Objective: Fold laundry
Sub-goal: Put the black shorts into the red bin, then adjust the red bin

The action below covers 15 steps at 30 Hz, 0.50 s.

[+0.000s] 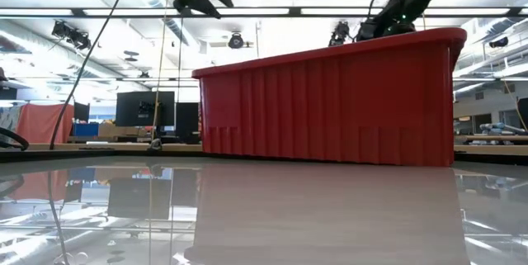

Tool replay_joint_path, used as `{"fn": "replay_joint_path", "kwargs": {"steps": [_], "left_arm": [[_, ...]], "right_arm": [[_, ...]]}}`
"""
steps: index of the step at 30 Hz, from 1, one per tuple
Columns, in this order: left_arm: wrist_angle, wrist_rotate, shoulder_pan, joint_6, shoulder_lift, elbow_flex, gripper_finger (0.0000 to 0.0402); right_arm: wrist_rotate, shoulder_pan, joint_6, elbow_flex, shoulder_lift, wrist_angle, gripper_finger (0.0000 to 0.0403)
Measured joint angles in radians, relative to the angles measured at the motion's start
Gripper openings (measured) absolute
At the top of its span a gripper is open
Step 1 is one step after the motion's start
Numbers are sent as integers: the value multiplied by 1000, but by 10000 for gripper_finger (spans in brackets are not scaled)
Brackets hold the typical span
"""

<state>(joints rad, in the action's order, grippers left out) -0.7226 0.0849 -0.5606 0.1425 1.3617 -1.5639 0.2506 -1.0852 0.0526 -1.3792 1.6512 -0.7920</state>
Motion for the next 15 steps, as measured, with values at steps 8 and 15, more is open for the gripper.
{"fn": "replay_joint_path", "kwargs": {"steps": [8,15], "left_arm": [[-32,-111,0,-59,10,0,259],[-92,-384,71,-249,104,1,219]], "right_arm": [[-144,1,109,-62,-116,-36,293],[-198,147,181,-125,-375,-73,282]]}}
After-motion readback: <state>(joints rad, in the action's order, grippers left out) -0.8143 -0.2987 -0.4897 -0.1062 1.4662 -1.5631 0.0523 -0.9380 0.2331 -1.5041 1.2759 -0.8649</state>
